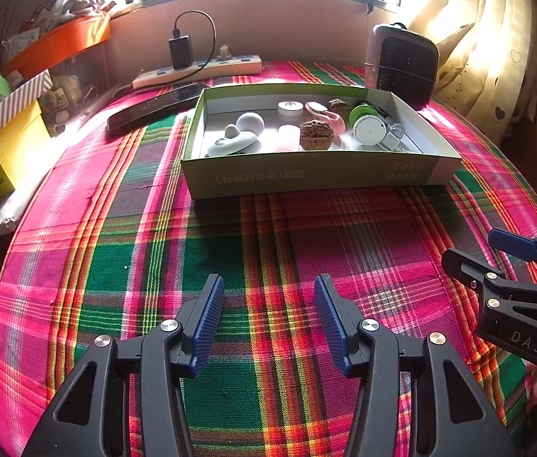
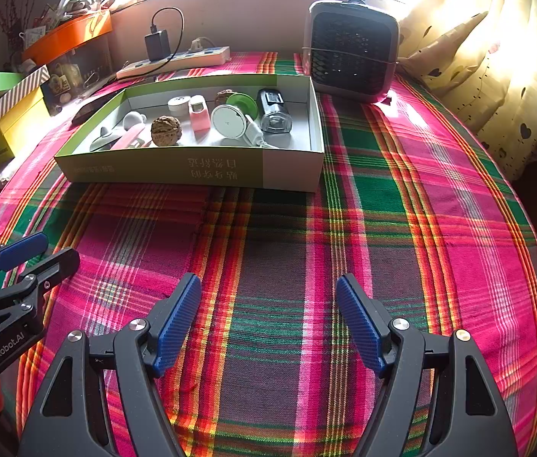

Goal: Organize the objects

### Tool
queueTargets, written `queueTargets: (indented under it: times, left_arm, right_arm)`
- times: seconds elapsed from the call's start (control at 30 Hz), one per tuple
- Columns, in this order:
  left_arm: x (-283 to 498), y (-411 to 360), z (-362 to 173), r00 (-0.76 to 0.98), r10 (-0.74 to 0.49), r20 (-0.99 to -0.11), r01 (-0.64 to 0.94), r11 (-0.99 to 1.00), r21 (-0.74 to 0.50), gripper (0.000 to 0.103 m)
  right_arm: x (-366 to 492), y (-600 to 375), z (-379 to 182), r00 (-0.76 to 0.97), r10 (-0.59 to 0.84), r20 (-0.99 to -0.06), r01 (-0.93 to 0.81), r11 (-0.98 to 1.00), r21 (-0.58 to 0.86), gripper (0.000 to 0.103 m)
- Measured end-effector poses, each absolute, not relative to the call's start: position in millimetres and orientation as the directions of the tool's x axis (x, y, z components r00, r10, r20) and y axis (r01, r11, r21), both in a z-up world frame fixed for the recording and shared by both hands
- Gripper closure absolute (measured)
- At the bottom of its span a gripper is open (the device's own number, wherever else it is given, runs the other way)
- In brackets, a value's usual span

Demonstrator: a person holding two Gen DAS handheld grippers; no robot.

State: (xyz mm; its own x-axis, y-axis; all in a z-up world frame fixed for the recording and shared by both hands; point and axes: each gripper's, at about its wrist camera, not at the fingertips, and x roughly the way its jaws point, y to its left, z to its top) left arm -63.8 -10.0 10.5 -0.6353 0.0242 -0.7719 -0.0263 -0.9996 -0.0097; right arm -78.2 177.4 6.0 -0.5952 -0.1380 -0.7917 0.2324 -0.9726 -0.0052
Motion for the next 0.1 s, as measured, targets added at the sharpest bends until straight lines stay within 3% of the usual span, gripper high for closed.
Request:
queueTargets:
  times: [0.1]
  left_arm:
    - [-63.9,-9.6,10.4,-0.635,0.024,-0.772,-0.026,-1.000,-0.010,0.055]
  right_arm:
    - [-78.2,177.4,6.0,-0.595,-0.138,-0.792,0.232,-0.973,-0.005,0.029]
